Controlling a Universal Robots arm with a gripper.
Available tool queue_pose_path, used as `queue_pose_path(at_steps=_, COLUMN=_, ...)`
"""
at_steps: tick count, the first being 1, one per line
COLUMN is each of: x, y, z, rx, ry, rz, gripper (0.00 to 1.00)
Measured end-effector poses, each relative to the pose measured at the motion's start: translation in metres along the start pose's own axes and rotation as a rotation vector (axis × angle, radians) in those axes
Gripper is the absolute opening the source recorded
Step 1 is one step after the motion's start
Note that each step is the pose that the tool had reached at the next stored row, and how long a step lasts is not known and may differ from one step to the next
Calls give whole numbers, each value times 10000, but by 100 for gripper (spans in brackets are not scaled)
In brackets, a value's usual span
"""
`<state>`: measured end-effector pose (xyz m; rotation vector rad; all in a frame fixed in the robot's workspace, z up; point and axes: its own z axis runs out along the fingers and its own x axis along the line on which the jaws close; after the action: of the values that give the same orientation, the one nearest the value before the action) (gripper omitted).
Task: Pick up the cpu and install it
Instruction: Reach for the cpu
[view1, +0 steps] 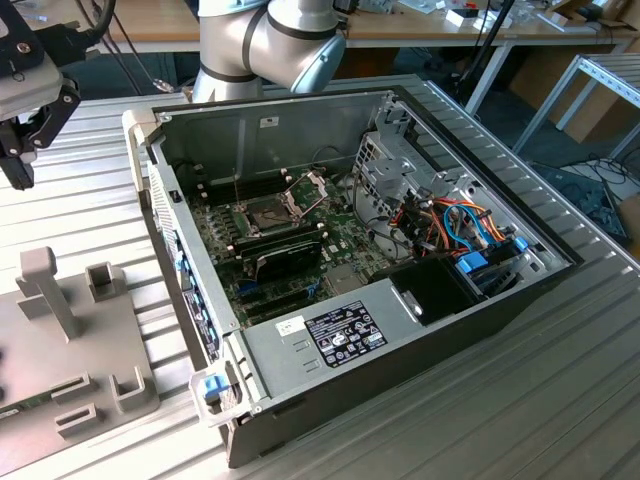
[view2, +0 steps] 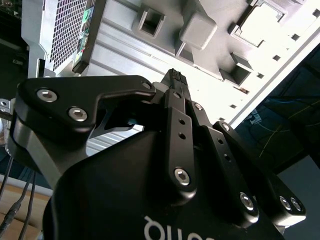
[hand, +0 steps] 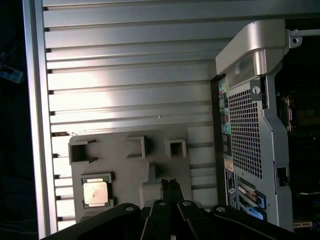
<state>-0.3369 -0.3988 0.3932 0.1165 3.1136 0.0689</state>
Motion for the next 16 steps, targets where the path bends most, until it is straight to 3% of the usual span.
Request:
queue_pose_path(at_steps=5, x=6, y=0, z=-1, rx=1, ry=1, rz=1, gripper=11)
queue_pose_path(at_steps=16, x=90, y=-7, z=-2, rx=0, ry=0, rz=-1, gripper=11)
